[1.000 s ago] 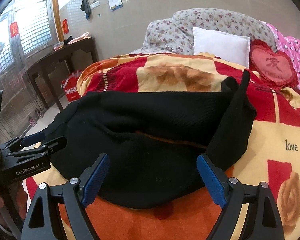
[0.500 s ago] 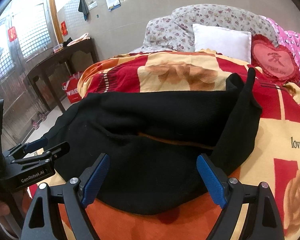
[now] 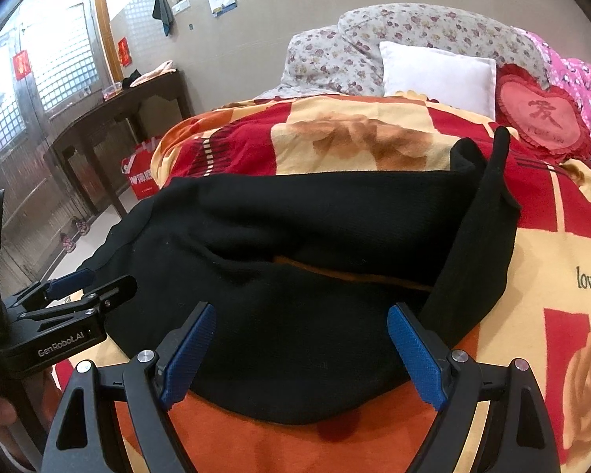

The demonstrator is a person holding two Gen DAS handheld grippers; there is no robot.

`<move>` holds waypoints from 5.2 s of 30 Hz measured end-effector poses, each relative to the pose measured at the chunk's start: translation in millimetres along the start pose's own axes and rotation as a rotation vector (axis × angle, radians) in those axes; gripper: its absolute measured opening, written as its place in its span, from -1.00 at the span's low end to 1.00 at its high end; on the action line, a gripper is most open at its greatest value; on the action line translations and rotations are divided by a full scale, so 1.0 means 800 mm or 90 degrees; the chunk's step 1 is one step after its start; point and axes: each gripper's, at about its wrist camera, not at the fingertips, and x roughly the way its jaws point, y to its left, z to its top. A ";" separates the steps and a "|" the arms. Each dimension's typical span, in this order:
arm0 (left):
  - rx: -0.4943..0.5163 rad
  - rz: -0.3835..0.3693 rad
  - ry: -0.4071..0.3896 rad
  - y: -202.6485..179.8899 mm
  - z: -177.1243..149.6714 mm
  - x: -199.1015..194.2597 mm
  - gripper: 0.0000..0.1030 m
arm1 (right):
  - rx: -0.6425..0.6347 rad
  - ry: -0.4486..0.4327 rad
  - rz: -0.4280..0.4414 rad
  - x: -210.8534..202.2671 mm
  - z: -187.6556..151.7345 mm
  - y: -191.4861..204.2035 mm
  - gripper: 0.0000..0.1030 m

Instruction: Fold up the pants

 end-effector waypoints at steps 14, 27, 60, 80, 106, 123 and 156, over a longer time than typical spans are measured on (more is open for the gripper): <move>-0.002 0.000 0.000 -0.001 0.004 -0.001 0.54 | 0.006 0.004 0.001 0.002 -0.002 -0.003 0.71; -0.007 -0.001 0.001 0.001 0.002 0.004 0.54 | 0.000 0.014 0.000 0.004 -0.002 0.003 0.71; -0.022 0.016 -0.006 0.015 0.003 -0.004 0.54 | -0.005 0.030 -0.002 0.017 -0.001 0.023 0.71; -0.046 0.022 0.008 0.035 0.002 0.004 0.54 | -0.012 0.040 0.001 0.026 -0.001 0.032 0.71; -0.148 0.036 0.088 0.115 -0.015 0.051 0.54 | 0.089 0.047 -0.132 -0.009 -0.024 -0.122 0.61; -0.133 0.015 0.090 0.096 0.004 0.064 0.07 | 0.204 0.039 -0.221 -0.026 -0.051 -0.248 0.11; -0.054 0.031 0.057 0.133 0.030 -0.020 -0.26 | -0.114 -0.041 0.091 -0.024 0.109 -0.055 -0.01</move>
